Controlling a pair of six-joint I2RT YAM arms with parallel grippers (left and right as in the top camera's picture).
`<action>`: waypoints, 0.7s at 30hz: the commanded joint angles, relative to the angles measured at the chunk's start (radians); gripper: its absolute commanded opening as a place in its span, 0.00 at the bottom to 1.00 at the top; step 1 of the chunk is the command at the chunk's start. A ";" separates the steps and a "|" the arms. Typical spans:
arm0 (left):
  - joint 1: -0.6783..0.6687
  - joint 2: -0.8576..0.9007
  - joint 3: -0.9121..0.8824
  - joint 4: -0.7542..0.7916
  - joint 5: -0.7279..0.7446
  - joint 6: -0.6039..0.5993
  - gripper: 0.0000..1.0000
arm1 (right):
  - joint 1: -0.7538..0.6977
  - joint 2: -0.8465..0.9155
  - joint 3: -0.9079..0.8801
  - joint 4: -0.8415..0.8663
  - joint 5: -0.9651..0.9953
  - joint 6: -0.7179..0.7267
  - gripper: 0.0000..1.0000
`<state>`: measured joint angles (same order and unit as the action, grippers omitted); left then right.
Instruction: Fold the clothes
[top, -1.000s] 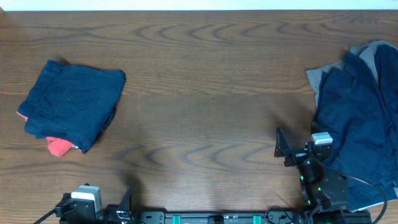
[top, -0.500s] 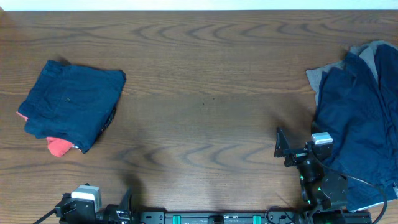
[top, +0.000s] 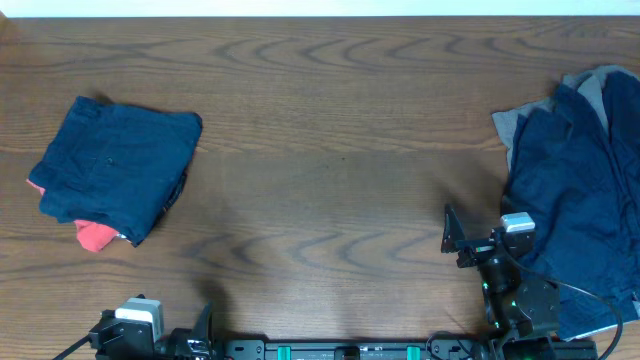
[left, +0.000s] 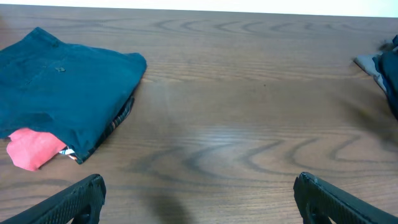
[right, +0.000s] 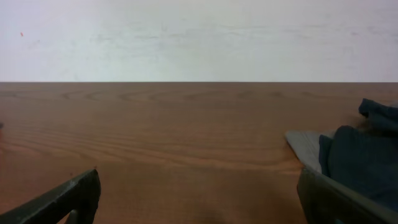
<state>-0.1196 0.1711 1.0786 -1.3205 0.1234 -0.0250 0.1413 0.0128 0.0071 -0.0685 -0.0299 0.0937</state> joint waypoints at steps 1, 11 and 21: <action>0.014 0.000 0.005 0.000 -0.008 0.014 0.98 | -0.012 -0.002 -0.002 -0.003 0.000 -0.017 0.99; 0.186 0.000 -0.095 0.234 -0.031 0.014 0.98 | -0.012 -0.002 -0.002 -0.003 0.000 -0.017 0.99; 0.272 -0.051 -0.362 0.410 -0.031 0.029 0.98 | -0.012 -0.002 -0.002 -0.003 0.000 -0.017 0.99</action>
<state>0.1444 0.1619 0.7780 -0.9508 0.1005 -0.0174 0.1413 0.0128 0.0071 -0.0685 -0.0299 0.0937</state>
